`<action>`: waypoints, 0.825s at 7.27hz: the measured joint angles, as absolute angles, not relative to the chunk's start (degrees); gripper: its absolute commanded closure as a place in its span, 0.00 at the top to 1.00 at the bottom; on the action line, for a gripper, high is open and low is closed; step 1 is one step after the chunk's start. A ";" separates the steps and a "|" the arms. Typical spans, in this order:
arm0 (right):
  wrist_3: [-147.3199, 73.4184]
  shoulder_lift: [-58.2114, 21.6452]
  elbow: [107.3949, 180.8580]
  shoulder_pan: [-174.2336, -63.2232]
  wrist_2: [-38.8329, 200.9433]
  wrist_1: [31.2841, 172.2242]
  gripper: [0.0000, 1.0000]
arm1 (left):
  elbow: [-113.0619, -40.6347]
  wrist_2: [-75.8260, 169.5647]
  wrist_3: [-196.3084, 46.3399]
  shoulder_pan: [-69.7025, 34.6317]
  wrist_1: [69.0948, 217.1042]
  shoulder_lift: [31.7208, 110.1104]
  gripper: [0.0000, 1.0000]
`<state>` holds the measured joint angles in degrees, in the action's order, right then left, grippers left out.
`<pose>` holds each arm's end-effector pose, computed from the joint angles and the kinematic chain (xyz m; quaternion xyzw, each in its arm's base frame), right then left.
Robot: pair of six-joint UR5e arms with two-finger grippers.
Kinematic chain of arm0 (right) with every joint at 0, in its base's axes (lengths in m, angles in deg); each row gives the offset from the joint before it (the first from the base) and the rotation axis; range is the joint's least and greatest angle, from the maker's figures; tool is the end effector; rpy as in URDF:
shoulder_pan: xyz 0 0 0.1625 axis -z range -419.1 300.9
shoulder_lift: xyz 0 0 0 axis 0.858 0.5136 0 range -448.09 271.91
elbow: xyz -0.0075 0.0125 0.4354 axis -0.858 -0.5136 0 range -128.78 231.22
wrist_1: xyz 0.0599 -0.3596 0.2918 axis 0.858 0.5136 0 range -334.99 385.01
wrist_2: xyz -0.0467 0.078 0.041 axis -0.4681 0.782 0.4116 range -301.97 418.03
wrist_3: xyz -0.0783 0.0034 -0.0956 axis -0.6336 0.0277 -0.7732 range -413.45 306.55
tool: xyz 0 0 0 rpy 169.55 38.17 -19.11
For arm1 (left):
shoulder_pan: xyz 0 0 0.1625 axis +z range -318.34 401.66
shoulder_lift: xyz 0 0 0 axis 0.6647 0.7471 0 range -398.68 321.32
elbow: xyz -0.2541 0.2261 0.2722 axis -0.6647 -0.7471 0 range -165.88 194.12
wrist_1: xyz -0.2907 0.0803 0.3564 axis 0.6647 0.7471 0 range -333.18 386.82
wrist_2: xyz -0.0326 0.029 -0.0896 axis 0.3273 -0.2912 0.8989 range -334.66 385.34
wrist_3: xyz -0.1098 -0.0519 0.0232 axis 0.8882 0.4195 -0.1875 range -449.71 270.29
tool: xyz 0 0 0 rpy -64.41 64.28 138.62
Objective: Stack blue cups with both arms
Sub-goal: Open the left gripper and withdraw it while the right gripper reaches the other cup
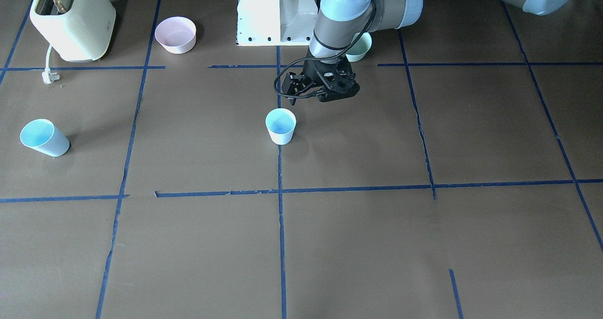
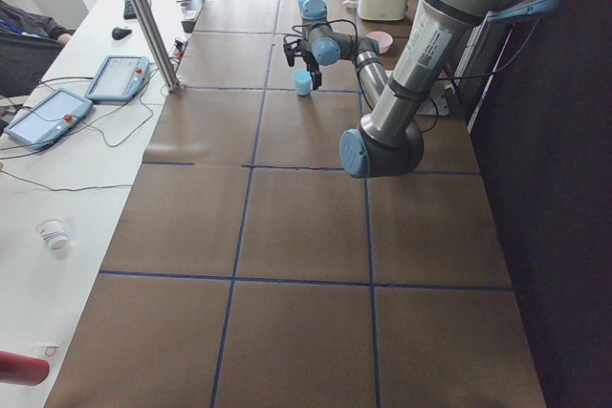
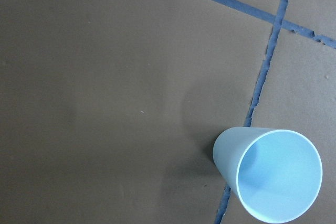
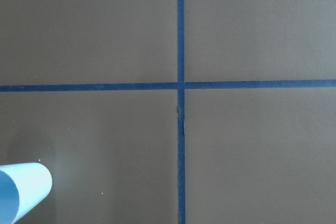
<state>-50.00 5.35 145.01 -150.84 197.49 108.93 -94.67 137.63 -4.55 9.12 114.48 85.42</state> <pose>0.0555 -0.5280 0.6632 0.0446 -0.4184 0.0177 0.9070 0.5149 -0.4309 0.1622 -0.0313 0.4529 -0.1322 0.8812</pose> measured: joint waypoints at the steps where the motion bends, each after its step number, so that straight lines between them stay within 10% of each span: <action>1: -49.33 4.51 146.53 -149.75 197.58 109.20 1.00 | -98.71 137.66 -8.71 7.44 112.01 82.87 1.00; 6: -34.44 5.45 148.90 -141.24 200.71 99.54 1.00 | -113.64 142.95 -28.08 -4.26 108.60 63.67 1.00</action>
